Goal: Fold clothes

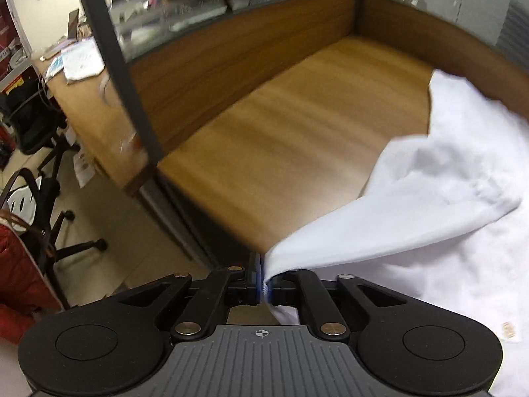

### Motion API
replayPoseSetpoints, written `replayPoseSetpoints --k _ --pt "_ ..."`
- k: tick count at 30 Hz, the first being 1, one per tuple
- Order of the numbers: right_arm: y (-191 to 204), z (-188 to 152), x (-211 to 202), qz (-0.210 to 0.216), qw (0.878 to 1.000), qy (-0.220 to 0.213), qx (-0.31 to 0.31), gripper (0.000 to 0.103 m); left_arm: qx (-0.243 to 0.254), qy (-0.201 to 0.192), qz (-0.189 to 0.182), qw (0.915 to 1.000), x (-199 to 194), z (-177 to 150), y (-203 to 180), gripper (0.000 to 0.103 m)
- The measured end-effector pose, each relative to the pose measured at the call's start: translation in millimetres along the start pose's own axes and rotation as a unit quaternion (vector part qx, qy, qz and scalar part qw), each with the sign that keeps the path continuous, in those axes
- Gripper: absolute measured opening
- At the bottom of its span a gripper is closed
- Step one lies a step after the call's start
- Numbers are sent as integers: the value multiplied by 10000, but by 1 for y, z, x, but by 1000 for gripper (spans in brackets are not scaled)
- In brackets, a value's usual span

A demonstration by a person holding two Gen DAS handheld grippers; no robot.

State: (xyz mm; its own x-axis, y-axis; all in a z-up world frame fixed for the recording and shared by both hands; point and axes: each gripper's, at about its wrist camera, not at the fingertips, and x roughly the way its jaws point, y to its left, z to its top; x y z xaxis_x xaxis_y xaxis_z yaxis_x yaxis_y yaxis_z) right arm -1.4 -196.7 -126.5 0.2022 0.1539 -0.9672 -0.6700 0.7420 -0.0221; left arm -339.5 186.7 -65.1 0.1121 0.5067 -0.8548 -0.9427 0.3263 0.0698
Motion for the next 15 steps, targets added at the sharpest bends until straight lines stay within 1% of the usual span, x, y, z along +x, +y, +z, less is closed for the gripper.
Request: replayPoseSetpoints --k 1,2,4,5,6,8,10,12,13,15 --pt "-1 1 0 -3 10000 18 9 101 3 55 11 10000 5 -3 2 20" --pt "-2 2 1 -10 10000 36 13 102 14 93 25 10000 8 -6 5 24" --pt "-1 4 1 -55 10000 70 -19 102 25 140 33 9999 13 -10 10 41" --pt "-1 4 1 -78 9999 85 -34 102 17 149 -3 9999 15 -10 14 43" --pt "0 5 1 -103 9999 93 -47 102 44 173 -63 9998 17 -10 16 49" --pt "1 5 0 -157 9998 85 -89 102 175 236 -218 9993 18 -10 20 51" --pt "4 6 0 -212 9997 92 -107 102 421 278 -469 9976 16 -10 21 52" --pt "10 8 -2 -264 9995 100 -152 100 693 341 -762 9941 9 -8 20 55" --pt "13 9 -4 -259 9995 106 -150 97 837 337 -892 9919 4 -5 19 57" --pt "20 12 -9 -247 9995 102 -147 95 1161 257 -1121 9866 -7 0 13 58"
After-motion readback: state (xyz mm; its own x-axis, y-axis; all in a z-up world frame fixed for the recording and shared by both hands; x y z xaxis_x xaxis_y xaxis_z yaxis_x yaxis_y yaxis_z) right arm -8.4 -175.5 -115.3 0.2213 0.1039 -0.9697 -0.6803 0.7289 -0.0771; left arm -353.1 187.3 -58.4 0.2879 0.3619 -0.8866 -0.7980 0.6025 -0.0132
